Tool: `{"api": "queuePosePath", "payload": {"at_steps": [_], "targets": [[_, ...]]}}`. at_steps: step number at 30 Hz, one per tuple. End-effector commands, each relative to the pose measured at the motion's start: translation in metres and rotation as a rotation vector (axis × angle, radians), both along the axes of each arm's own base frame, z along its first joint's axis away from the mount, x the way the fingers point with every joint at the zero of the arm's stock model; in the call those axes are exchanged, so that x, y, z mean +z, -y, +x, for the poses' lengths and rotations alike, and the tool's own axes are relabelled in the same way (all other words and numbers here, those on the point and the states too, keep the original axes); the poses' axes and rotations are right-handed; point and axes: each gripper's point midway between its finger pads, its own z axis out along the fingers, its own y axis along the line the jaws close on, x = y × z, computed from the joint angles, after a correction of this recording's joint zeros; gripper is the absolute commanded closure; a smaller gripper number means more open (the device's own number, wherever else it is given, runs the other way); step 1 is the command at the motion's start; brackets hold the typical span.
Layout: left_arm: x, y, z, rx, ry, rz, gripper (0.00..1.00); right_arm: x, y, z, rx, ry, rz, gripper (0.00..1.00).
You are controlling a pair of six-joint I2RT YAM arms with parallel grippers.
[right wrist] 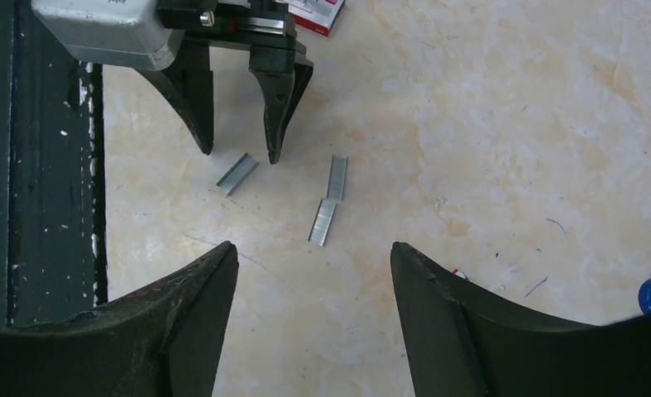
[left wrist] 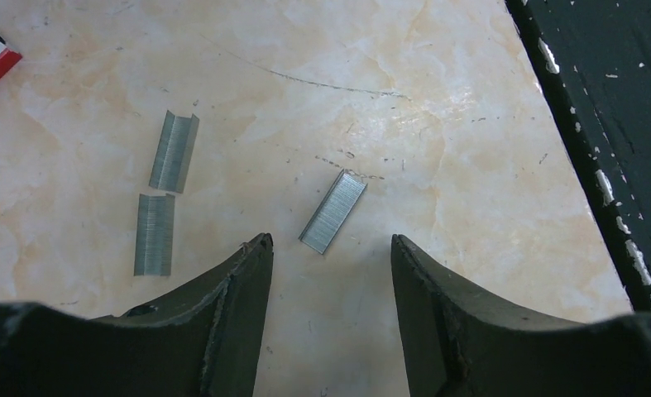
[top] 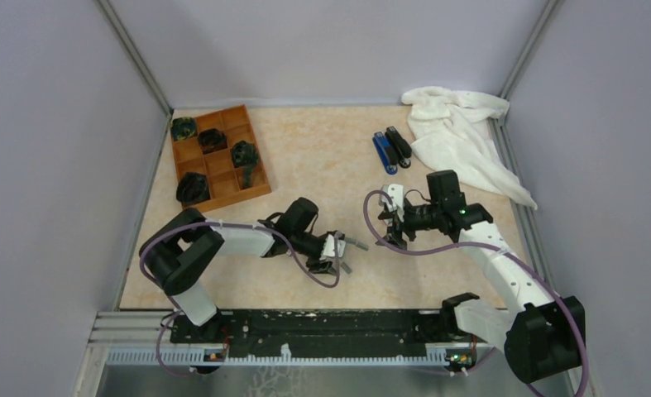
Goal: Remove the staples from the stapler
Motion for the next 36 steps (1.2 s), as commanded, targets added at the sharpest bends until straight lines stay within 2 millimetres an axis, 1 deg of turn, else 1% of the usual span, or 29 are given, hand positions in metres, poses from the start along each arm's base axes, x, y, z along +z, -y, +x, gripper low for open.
{"api": "queuePosePath", "payload": {"at_steps": [1, 9, 21, 29, 36], "targets": [[-0.002, 0.006, -0.004, -0.047, -0.008, 0.015, 0.39, 0.023, -0.006, 0.008, 0.015, 0.054, 0.034, 0.32], [-0.004, 0.005, -0.006, -0.05, -0.017, 0.03, 0.41, 0.024, -0.007, 0.008, 0.012, 0.056, 0.037, 0.32], [-0.004, 0.011, -0.007, -0.067, -0.032, 0.034, 0.43, 0.023, -0.007, 0.009, 0.005, 0.048, 0.036, 0.32], [-0.007, 0.011, -0.01, -0.069, -0.044, 0.043, 0.47, 0.023, -0.007, 0.009, 0.003, 0.045, 0.037, 0.32], [-0.013, 0.009, -0.012, -0.059, -0.064, 0.078, 0.55, 0.024, -0.007, 0.009, 0.003, 0.045, 0.039, 0.32]]}}
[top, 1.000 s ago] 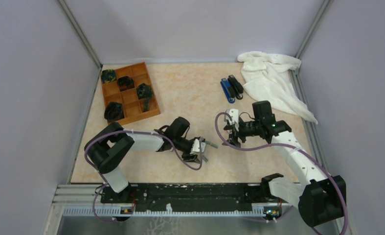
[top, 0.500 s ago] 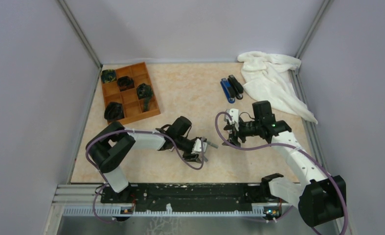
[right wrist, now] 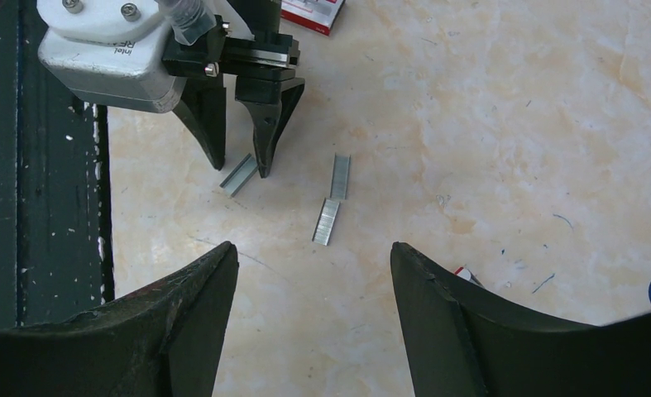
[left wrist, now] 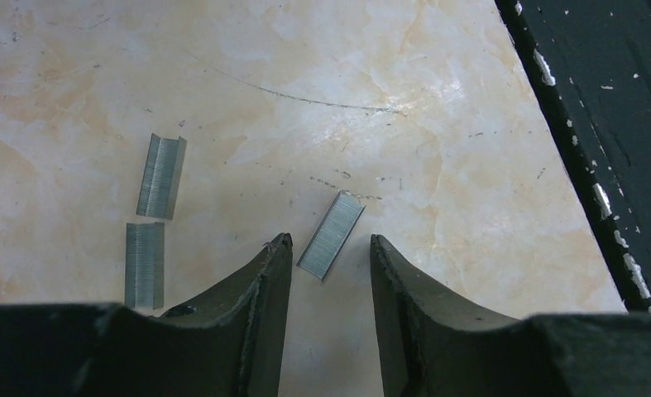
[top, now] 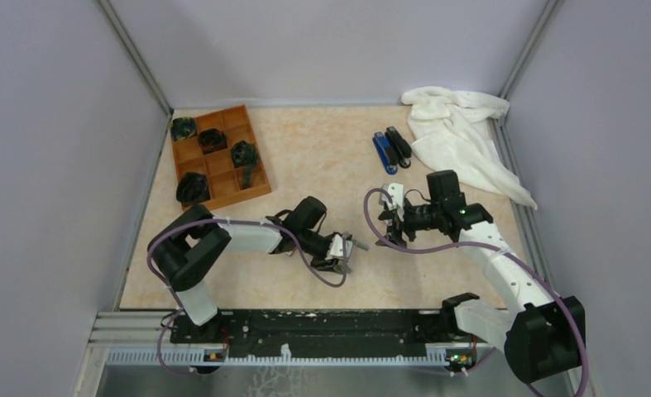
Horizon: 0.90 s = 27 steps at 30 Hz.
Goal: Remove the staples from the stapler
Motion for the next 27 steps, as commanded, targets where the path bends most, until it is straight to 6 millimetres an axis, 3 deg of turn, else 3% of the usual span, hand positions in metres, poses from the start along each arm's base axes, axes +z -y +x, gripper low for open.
{"api": "queuePosePath", "payload": {"at_steps": [1, 16, 27], "targets": [[-0.009, -0.002, -0.009, -0.018, -0.039, 0.04, 0.56, 0.024, -0.007, 0.01, 0.017, 0.068, 0.036, 0.32], [-0.022, -0.013, -0.022, 0.13, -0.02, 0.12, 0.71, 0.024, -0.007, 0.01, 0.013, 0.063, 0.038, 0.32], [-0.005, -0.012, -0.006, 0.39, -0.032, 0.053, 0.71, 0.024, -0.008, 0.01, 0.01, 0.056, 0.043, 0.32]]}}
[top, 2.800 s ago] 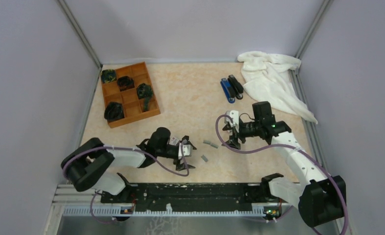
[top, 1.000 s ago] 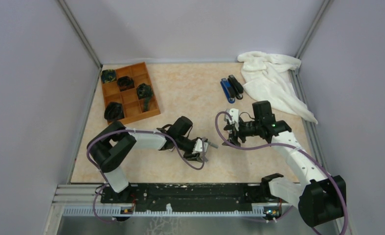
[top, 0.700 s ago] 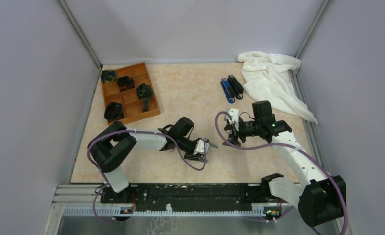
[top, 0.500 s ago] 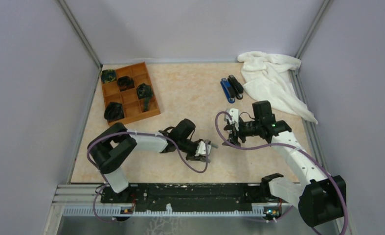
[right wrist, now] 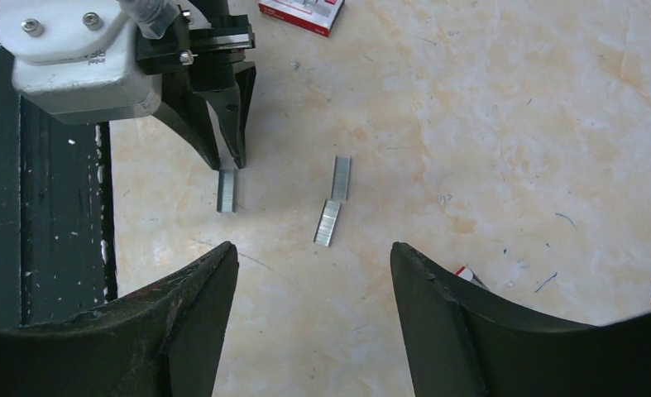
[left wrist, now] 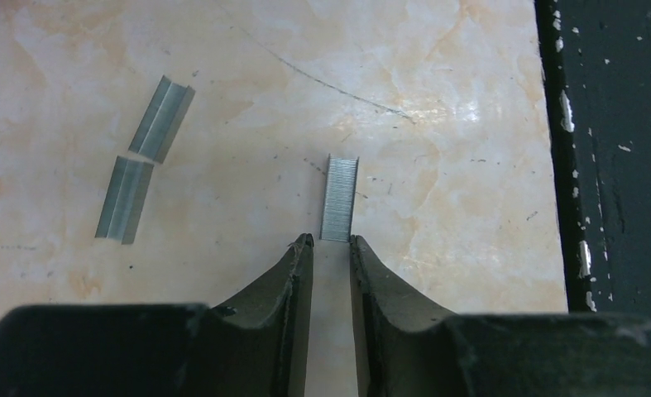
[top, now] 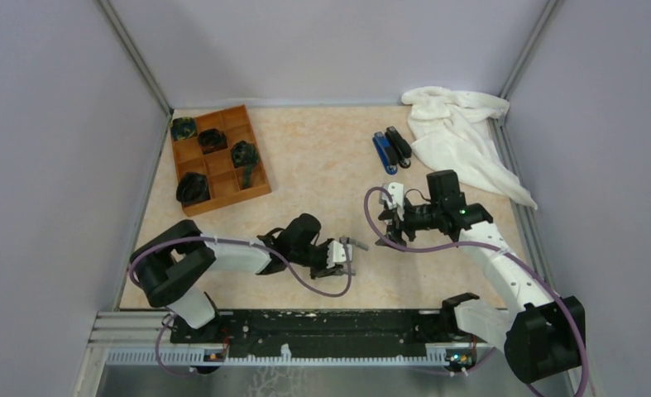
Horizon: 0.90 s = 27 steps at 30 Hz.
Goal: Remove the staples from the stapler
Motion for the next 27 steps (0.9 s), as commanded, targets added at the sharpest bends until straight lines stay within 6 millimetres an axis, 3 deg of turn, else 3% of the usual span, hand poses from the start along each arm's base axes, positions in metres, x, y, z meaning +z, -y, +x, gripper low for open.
{"api": "queuePosePath", "payload": {"at_steps": [1, 7, 10, 17, 27], "targets": [[-0.005, -0.005, 0.01, 0.167, -0.04, 0.025, 0.7, 0.023, -0.007, 0.01, 0.017, 0.064, 0.039, 0.32], [-0.004, 0.0, -0.002, 0.144, -0.022, -0.007, 0.53, 0.022, -0.007, 0.009, 0.017, 0.06, 0.039, 0.32], [-0.011, -0.001, -0.009, 0.075, 0.017, 0.013, 0.5, 0.022, -0.008, 0.009, 0.019, 0.06, 0.04, 0.32], [-0.018, 0.005, -0.012, 0.009, -0.006, 0.06, 0.57, 0.024, -0.007, 0.009, 0.017, 0.065, 0.04, 0.32], [-0.025, -0.002, -0.015, 0.02, -0.029, 0.1, 0.68, 0.025, -0.007, 0.009, 0.017, 0.064, 0.045, 0.32]]}}
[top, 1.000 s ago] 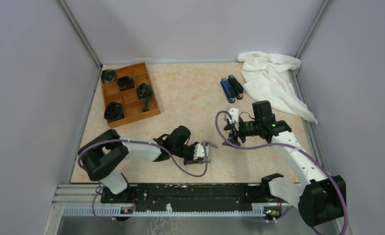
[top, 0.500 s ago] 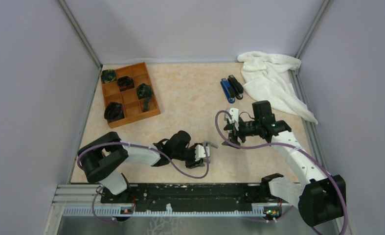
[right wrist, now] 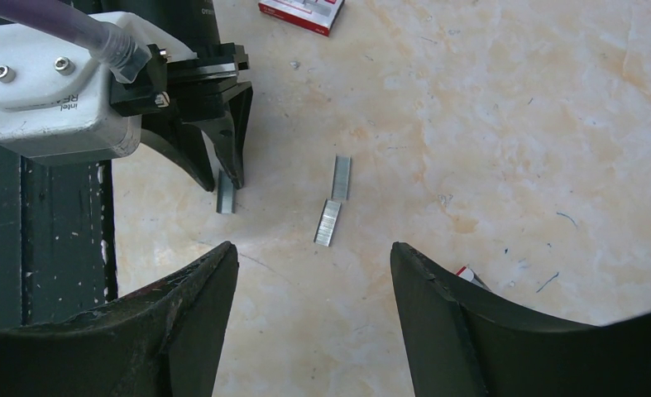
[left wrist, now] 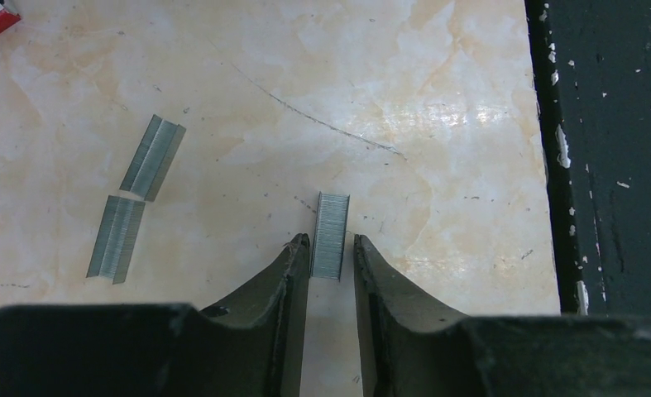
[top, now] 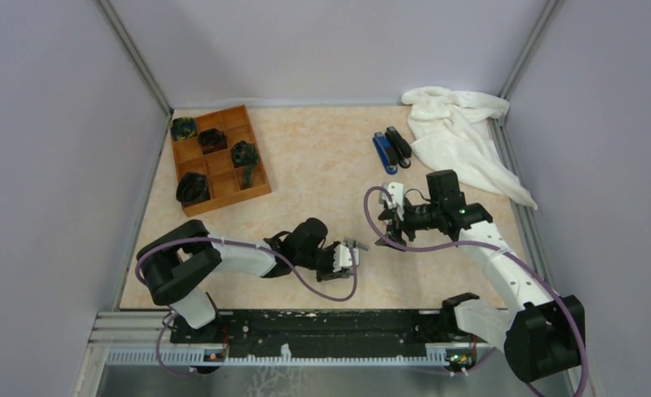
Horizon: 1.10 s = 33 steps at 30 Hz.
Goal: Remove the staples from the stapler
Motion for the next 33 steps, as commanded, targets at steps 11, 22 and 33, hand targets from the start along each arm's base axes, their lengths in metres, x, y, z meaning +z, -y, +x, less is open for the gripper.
{"api": "queuePosePath", "payload": {"at_steps": [11, 22, 33], "targets": [[-0.033, -0.025, -0.014, 0.022, -0.081, 0.144, 0.68, 0.027, -0.007, 0.008, 0.021, 0.068, 0.049, 0.32], [0.002, -0.013, -0.01, 0.089, -0.098, -0.018, 1.0, 0.028, -0.008, 0.006, 0.026, 0.061, 0.06, 0.32], [0.078, 0.0, 0.025, 0.383, -0.19, -0.319, 1.0, 0.059, -0.025, -0.006, 0.066, -0.03, 0.206, 0.34]]}}
